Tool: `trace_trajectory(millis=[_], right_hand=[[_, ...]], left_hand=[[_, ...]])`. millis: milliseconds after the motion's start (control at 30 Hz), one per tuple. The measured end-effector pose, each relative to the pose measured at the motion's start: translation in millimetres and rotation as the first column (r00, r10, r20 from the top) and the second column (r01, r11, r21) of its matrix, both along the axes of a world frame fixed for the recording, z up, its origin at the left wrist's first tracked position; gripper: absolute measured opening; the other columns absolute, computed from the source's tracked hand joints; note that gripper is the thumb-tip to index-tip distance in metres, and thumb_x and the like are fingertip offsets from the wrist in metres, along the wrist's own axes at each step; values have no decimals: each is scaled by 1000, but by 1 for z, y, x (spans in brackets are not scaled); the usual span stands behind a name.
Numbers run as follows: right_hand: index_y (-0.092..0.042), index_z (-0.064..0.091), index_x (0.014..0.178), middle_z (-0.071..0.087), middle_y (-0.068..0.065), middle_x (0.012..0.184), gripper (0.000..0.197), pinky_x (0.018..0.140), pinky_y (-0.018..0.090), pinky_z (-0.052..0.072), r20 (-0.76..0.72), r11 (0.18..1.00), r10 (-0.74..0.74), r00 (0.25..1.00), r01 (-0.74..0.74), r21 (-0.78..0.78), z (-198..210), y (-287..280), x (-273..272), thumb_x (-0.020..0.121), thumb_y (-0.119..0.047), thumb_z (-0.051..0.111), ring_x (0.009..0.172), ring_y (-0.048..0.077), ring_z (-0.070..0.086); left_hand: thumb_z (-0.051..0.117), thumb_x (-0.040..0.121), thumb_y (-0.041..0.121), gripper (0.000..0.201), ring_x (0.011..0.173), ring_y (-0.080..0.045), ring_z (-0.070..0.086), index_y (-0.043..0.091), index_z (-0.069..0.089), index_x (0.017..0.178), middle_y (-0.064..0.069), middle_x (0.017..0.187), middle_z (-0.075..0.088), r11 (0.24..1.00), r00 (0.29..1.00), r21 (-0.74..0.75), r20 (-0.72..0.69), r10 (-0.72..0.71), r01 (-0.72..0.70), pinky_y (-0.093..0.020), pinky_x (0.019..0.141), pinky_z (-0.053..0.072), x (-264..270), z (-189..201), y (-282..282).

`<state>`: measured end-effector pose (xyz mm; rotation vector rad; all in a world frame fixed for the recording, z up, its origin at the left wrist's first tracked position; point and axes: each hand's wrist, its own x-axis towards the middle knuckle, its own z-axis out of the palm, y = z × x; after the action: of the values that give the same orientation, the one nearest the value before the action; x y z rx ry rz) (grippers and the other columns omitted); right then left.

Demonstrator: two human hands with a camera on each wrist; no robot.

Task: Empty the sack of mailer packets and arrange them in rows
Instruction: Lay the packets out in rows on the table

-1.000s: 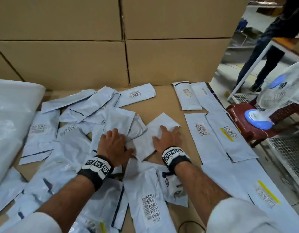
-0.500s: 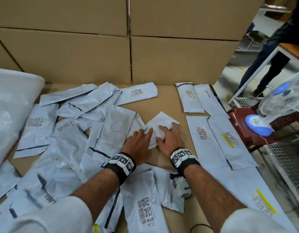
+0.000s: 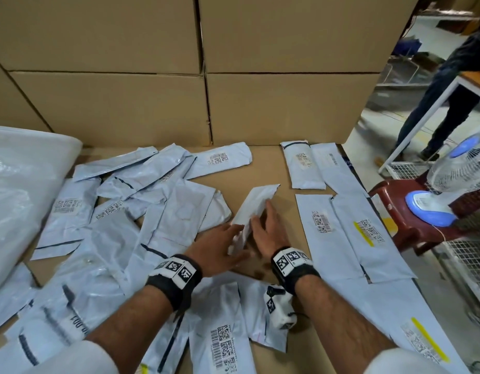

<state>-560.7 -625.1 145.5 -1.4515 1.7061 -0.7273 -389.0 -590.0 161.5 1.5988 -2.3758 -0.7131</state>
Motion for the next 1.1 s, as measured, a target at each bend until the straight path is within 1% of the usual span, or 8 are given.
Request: trace_trajectory(millis=[133,233,400,533,633,800,1000,1100], right_hand=[[-29,2,160,16,9,165,86,119,48,28,-65,995,-91,994,88,-53,4,-4,-2,95,-58,50,150,30,24],[-26,-1,161,-13,7,168,105,122,43,17,-169,998,66,984,-63,23,6,-4,1,87,-54,69,155,28,2],[-30,13,159,-23,18,163,106,120,47,25,-481,972,235,845,-188,144,5,1,23,78,-67,70,153,40,6],[-29,22,155,-20,26,162,113,120,53,13,-593,981,194,782,-148,126,0,6,45,66,-84,62,151,43,-2],[-26,23,153,-17,29,161,112,117,54,19,-633,972,232,738,-158,172,-3,5,49,64,-74,70,150,45,4],[-26,42,138,2,22,161,70,109,46,33,-606,971,234,760,-146,192,7,-1,36,76,-35,71,142,41,23],[-41,43,144,22,13,148,72,106,47,43,-512,976,181,840,-87,202,10,1,18,79,-47,72,135,37,35],[-38,50,141,29,6,142,63,103,41,48,-386,984,152,910,-105,141,15,3,9,82,-30,73,126,33,49]], left_hand=[[27,89,77,70,137,-22,41,34,47,142,-2,151,40,993,993,-112,105,50,-38,-42,111,38,14,-1,6],[40,92,65,62,140,-33,35,31,44,144,-12,156,32,964,954,-233,237,185,-129,-45,112,33,29,-6,3],[22,84,70,84,144,-43,25,21,37,150,-23,159,23,933,867,-266,371,332,-244,-56,117,22,62,-26,6],[15,84,61,81,149,-40,15,26,19,157,-19,163,8,949,875,-204,376,304,-242,-54,118,17,80,-40,16],[19,88,54,75,149,-39,14,27,16,157,-18,164,6,955,894,-200,351,278,-218,-53,118,18,87,-44,17],[28,89,49,72,145,-45,25,22,26,155,-23,161,18,956,903,-211,337,267,-204,-59,113,28,87,-47,17],[32,89,47,71,145,-45,25,21,27,155,-23,160,18,954,906,-217,324,272,-209,-59,113,27,86,-49,18],[32,88,46,71,145,-45,25,21,28,155,-23,160,19,955,907,-209,321,272,-212,-60,113,27,86,-49,18]])
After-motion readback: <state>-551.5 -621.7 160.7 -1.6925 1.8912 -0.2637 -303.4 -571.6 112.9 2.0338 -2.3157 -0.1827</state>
